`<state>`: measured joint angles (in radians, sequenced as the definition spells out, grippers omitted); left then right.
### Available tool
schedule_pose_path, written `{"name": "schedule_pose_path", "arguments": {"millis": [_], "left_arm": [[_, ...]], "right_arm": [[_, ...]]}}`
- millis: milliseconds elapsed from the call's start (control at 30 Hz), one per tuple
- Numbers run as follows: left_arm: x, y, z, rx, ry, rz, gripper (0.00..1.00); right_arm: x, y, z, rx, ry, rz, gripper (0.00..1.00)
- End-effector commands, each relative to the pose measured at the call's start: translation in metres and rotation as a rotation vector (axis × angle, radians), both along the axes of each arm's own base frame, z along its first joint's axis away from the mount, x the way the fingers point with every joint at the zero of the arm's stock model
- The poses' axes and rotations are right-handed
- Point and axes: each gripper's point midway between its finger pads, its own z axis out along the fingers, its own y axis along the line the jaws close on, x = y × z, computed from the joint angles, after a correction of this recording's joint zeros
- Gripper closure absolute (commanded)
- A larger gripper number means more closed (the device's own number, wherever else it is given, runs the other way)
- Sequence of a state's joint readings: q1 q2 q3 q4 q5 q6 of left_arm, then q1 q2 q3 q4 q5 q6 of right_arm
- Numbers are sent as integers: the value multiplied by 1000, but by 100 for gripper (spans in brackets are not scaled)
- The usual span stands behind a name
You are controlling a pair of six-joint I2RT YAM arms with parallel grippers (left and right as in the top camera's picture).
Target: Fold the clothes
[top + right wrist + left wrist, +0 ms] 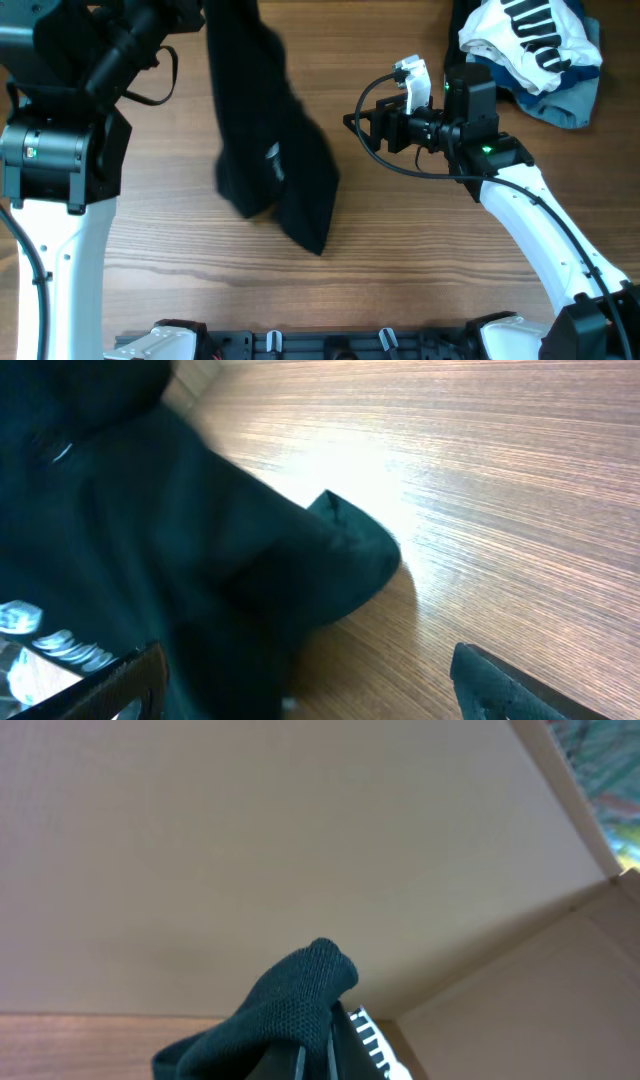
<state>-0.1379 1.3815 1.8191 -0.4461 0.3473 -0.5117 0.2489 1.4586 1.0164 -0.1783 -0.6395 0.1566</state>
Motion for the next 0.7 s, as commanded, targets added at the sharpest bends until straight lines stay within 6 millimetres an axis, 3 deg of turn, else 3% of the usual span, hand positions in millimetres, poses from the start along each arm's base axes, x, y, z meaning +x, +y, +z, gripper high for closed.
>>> {"name": "schedule_pose_path", "arguments": {"millis": [0, 167, 267, 400, 500, 667], "left_arm": [[-18, -9, 34, -40, -93, -40, 96], [-18, -9, 32, -39, -85, -41, 96], [-14, -10, 20, -32, -41, -41, 96], [-14, -14, 22, -34, -53, -64, 96], [-21, -17, 35, -61, -92, -91, 96], [-25, -16, 54, -101, -154, -95, 96]], "right_arm": [[-11, 13, 23, 58, -29, 80, 9], [-20, 25, 25, 70, -29, 125, 9], [-19, 25, 46, 74, -113, 140, 9], [-16, 27, 67, 92, -187, 147, 6], [-21, 43, 46, 88, -124, 193, 6], [-43, 88, 4, 80, -9, 325, 6]]}}
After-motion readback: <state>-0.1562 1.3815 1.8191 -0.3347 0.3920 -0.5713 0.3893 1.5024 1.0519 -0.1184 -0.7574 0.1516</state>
